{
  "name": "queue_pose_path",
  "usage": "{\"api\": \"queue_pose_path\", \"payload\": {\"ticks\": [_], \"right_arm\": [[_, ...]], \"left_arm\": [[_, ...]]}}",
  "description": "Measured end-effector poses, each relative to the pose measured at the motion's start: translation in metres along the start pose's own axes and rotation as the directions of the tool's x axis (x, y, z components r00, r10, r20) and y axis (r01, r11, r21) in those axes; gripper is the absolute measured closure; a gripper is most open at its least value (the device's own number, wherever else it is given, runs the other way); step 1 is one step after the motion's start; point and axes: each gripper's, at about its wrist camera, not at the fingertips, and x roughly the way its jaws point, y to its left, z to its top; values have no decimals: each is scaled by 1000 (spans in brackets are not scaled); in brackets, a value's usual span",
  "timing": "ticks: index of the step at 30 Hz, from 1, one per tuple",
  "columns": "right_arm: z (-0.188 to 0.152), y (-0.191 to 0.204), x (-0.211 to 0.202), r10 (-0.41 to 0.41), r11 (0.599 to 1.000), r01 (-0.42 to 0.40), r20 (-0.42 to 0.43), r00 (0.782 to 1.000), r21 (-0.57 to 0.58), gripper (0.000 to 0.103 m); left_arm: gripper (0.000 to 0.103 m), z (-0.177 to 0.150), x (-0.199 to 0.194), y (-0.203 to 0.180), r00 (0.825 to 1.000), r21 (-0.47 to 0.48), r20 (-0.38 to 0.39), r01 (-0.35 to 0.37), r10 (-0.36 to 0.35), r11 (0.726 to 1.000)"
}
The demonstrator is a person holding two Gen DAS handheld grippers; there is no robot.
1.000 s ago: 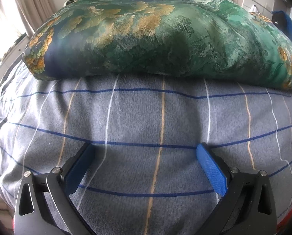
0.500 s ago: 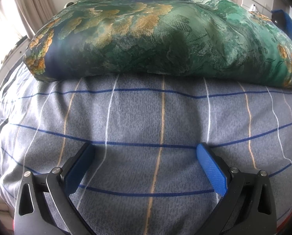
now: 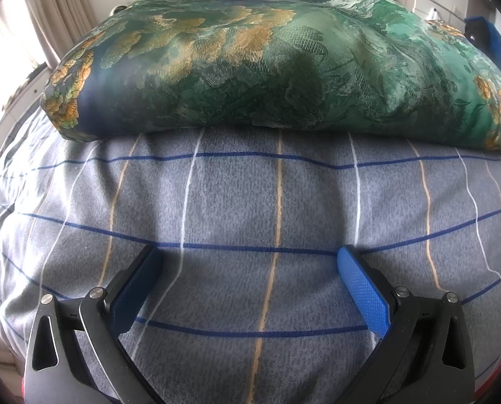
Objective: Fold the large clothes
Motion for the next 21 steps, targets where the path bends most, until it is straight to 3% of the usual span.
{"api": "queue_pose_path", "payload": {"ticks": [21], "right_arm": [[-1, 5, -2, -20, 1000, 20, -1, 1000, -15, 0]], "left_arm": [[1, 0, 0, -1, 1000, -1, 2, -2, 2, 1000]]}}
